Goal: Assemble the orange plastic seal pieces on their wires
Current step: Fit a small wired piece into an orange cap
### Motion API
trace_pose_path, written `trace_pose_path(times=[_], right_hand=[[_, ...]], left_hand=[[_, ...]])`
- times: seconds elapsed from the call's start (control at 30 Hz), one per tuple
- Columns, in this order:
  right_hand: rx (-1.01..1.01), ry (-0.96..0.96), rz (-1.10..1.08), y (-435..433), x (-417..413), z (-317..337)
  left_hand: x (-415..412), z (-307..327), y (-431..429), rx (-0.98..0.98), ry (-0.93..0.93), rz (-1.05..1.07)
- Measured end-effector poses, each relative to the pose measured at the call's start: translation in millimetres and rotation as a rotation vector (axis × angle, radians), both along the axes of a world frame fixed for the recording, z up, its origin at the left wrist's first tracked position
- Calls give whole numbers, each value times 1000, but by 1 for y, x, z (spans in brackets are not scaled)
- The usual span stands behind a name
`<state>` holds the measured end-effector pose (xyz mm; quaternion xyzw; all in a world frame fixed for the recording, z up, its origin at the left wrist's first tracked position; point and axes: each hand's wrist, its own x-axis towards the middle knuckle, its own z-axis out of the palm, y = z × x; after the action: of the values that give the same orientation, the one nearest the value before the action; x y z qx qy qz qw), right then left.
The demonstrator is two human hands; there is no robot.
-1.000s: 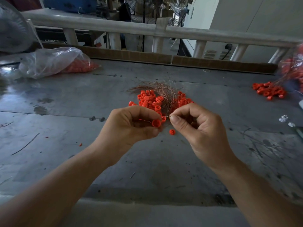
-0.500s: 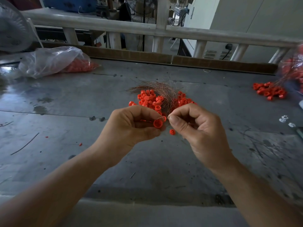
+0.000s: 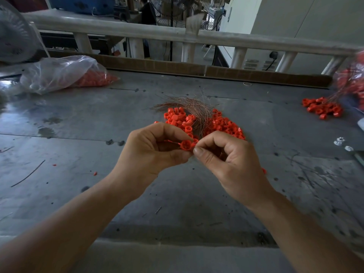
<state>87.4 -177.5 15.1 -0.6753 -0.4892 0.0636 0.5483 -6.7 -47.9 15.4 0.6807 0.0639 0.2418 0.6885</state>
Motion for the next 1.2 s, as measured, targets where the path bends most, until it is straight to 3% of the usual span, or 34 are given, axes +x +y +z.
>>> trace_pose_path(times=[0.5, 0.73, 1.2], right_hand=[[-45, 118, -11, -2, 1, 3], [-36, 145, -77, -5, 5, 5], [-44, 151, -74, -6, 1, 8]], left_hand=[[0, -1, 1, -73, -19, -43], [1, -2, 2, -225, -20, -129], [-1, 2, 0, -220, -18, -120]])
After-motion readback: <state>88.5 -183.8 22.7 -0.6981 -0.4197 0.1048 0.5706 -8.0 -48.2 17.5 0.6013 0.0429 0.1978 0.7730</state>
